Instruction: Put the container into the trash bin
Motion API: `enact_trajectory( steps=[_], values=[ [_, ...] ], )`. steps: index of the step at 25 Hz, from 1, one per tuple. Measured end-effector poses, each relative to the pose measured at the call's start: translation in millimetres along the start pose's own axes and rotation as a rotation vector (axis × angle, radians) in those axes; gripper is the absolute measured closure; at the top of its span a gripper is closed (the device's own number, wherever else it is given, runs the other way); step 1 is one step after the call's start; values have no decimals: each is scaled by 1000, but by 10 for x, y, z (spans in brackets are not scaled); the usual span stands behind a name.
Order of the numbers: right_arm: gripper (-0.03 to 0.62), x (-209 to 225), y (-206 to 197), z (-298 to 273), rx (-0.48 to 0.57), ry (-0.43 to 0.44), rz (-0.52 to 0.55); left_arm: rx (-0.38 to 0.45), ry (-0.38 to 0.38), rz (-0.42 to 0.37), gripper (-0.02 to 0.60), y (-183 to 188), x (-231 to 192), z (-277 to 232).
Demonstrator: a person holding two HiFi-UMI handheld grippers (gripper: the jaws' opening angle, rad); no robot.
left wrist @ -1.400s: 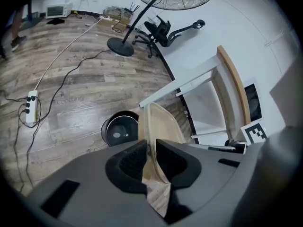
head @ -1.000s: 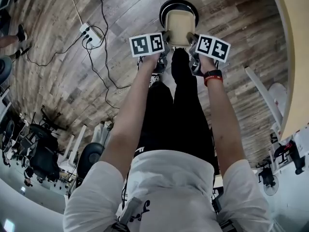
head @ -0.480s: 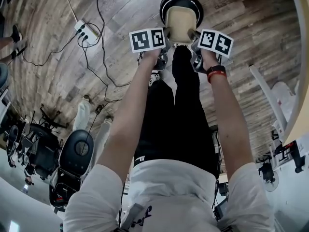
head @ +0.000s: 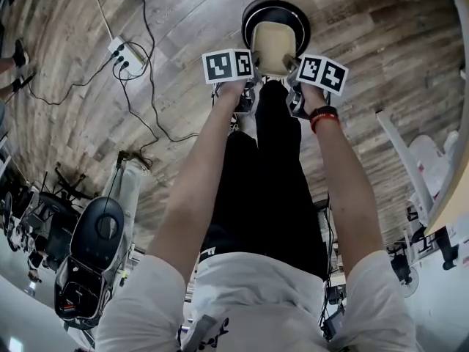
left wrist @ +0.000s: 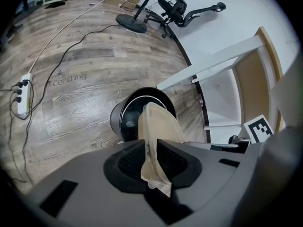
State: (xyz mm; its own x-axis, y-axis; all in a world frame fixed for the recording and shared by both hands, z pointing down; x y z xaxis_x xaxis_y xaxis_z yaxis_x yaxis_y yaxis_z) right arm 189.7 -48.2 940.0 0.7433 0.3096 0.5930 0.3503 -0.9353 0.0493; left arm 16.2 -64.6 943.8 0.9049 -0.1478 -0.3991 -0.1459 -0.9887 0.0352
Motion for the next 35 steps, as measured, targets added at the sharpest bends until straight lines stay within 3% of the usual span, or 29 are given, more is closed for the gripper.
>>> enact_trajectory(
  steps=[8,14,20,25,35],
  values=[
    [461,176,18,-264,-9,-6,-28,-3,10,-21,496,26,-115,-276],
    [455,277,63,-427,-22,-31,9,-31,14,-44,490,39,-171,-485],
    [423,336,133,-479,11,-38,15,-28,-19,-43,417,112,-144,-575],
    [393,328,156,-361,27,-23,10,-12,-30,-50,352,182,-58,-494],
    [391,-43,62,289,56,-20,68,47,-12,-98,348,102,275,236]
  ],
)
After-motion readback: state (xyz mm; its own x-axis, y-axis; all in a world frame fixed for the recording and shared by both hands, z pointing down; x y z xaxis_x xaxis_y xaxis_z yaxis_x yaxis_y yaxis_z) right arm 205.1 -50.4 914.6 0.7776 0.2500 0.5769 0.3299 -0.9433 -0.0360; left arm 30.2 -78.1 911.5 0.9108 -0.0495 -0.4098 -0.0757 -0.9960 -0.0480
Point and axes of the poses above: the fingertips, and each gripper's own axes: z backward along the fingers, x to its right, y out of its top, the point moved 7 cm from there along z, backward along the fingers, and after that the axes turned 11 degrees about y, right-handed, at the moved point
